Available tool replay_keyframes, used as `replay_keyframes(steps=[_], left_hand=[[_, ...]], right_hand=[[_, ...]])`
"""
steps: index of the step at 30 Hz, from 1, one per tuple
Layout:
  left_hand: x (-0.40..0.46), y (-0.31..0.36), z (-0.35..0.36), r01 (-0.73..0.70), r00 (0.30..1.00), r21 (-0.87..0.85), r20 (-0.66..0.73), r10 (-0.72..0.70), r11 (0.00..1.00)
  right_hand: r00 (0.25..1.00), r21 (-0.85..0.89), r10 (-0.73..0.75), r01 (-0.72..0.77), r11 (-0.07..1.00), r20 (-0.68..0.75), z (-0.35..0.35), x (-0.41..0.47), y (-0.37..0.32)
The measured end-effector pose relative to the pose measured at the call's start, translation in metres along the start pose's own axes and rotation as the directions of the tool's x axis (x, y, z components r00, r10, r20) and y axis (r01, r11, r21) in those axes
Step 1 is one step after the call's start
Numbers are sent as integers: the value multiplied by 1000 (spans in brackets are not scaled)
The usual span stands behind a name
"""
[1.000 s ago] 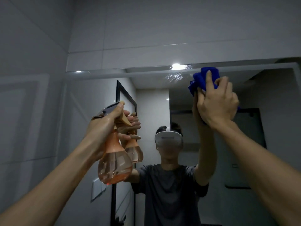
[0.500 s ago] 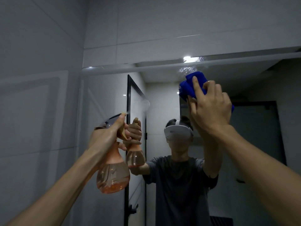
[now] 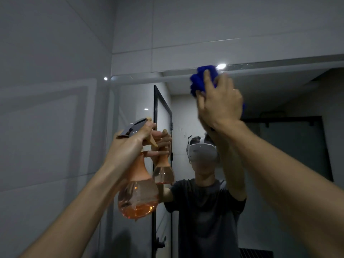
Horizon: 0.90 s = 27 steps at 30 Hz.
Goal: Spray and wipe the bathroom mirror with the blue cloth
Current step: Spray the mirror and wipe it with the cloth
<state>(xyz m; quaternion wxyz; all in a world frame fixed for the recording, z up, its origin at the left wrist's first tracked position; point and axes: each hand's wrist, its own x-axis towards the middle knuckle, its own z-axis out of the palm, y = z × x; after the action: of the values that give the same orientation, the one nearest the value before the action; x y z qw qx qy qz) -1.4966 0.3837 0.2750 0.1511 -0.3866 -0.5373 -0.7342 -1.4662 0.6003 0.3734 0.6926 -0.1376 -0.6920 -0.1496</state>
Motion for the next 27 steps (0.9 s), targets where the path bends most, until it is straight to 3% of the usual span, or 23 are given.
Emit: replay_keyframes(steps=[4, 7, 10, 11, 13, 16, 19, 21, 23, 27], left_hand=[[14, 3, -17, -38, 998, 21, -41, 39, 999], [15, 3, -21, -70, 994, -11, -85, 69, 997], [18, 1, -24, -40, 996, -16, -75, 39, 999], [19, 0, -26, -30, 997, -13, -70, 29, 999], [20, -2, -28, -33, 997, -8, -76, 32, 999], [24, -6, -28, -57, 994, -5, -95, 56, 998], [27, -11, -26, -47, 996, -10, -83, 46, 999], [29, -13, -27, -55, 995, -10, -79, 54, 998], [29, -14, -31, -71, 994, -2, -77, 71, 997], [20, -8, -44, -105, 993, -24, -64, 104, 994]], right_hand=[[941, 32, -336, 335, 942, 35, 16, -48, -48], [795, 67, -604, 600, 797, 61, 21, -93, -49], [678, 28, -734, 733, 679, 31, 22, -104, -26], [679, 16, -734, 734, 679, 23, 21, -98, -20], [770, -26, -637, 638, 770, 11, 20, -70, -9], [952, -103, -297, 289, 952, -73, 16, -8, 3], [993, -54, 35, -41, 998, -111, 13, 45, 4], [983, -55, 148, -154, 986, -107, 17, 64, -10], [990, -52, 91, -97, 994, -103, 22, 65, -35], [936, -31, -319, 318, 948, -147, 34, 19, -79]])
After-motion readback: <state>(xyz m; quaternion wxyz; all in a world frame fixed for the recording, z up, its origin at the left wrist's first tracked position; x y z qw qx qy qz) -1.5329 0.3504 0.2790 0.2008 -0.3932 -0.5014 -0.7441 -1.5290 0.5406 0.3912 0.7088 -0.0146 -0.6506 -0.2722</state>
